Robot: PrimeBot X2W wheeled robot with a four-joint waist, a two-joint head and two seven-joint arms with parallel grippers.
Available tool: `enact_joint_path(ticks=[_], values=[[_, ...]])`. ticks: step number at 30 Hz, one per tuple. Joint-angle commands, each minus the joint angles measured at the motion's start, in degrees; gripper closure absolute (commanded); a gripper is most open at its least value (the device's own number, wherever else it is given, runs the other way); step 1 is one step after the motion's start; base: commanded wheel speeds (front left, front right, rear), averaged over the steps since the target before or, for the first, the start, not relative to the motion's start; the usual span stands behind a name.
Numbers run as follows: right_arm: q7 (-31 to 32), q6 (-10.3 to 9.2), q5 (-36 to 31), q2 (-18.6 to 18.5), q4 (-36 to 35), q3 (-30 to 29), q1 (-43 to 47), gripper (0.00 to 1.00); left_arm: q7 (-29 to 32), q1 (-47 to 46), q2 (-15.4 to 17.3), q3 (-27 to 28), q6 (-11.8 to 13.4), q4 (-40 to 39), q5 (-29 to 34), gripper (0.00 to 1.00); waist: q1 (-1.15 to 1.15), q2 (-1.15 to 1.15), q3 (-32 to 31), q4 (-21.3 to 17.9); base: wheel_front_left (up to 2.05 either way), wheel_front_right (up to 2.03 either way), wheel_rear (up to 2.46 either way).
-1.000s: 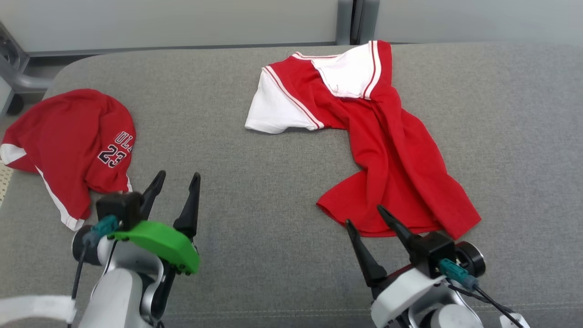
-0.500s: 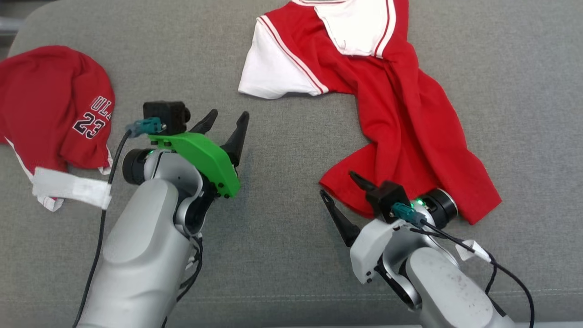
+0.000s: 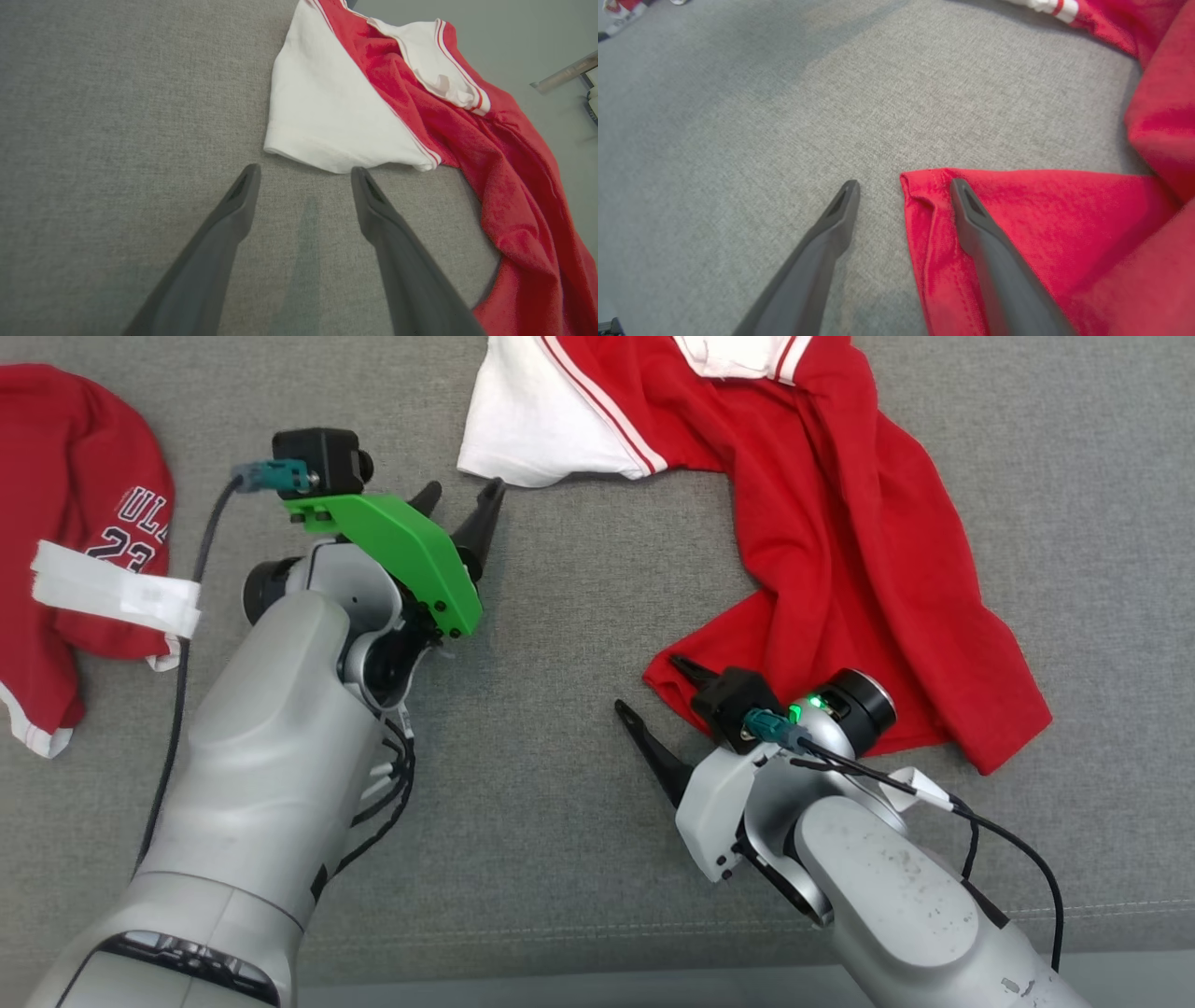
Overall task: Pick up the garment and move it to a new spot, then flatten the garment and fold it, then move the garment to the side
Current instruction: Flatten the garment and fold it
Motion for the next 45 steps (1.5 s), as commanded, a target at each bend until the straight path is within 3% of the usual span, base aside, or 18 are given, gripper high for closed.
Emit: enact_joint_path(ticks=[1,10,11,12,13,14,21,26,37,45], values=[[0.69,-0.04,0.31,-0.25,0.58,0.25,-0.44,0.00,-0.37,-1.30,0.66,-0.36,-0.14,0.75,-0.64,0.00,-0.01,0.00,1.32,-1.32,0.00,0.00,0.00],[1.02,-0.10,0.88,0.16,0.76,2.04,-2.33,0.00,-0.03,-6.28,3.05,-3.17,-0.14,5.74,-5.52,0.00,-0.01,0.00,4.15,-4.45,0.00,0.00,0.00],[1.22,-0.12,0.86,0.19,0.86,2.27,-2.61,0.26,0.38,-6.55,3.11,-3.54,-0.14,6.14,-6.08,0.00,-0.01,0.00,4.39,-4.72,0.00,0.00,0.00],[1.25,-0.13,0.93,0.22,0.95,2.42,-2.77,0.61,0.73,-6.85,3.34,-4.10,-0.15,6.59,-6.34,0.11,-0.01,0.00,4.54,-4.92,0.00,0.00,0.00],[0.85,-0.13,0.99,0.27,0.89,2.44,-2.90,0.89,0.63,-7.04,3.54,-4.58,-0.15,6.84,-6.66,0.64,-0.01,0.00,4.67,-5.07,0.00,0.00,0.00],[0.73,-0.13,1.05,0.33,0.89,2.43,-2.98,1.00,0.21,-7.09,3.57,-4.77,-0.15,6.94,-7.27,1.00,-0.01,0.00,4.77,-5.20,0.00,0.00,0.00],[-2.07,-0.07,1.60,0.67,-0.77,1.40,-2.22,1.00,-2.92,-8.40,4.25,-6.96,-0.15,6.66,-8.87,1.00,-0.01,0.00,4.78,-5.14,0.00,0.00,0.00],[-5.88,-0.07,2.55,-0.49,-6.06,-1.63,-0.56,1.00,-6.32,-9.54,5.86,-8.90,-0.15,3.86,-9.85,1.00,-0.01,0.00,3.74,-4.64,0.00,0.00,0.00],[-9.22,-0.06,1.40,-3.17,-23.06,-15.03,7.13,1.00,-9.02,-11.19,15.49,-11.27,-0.14,-6.74,-13.34,1.00,-0.01,0.00,-0.73,-4.20,0.00,0.00,0.00],[-8.75,-0.06,2.76,-4.70,-30.60,-21.39,6.04,1.00,-9.58,-11.79,20.71,-10.12,-0.07,-13.44,-14.58,1.00,-0.01,0.00,-4.23,-4.21,0.00,0.00,0.00]])
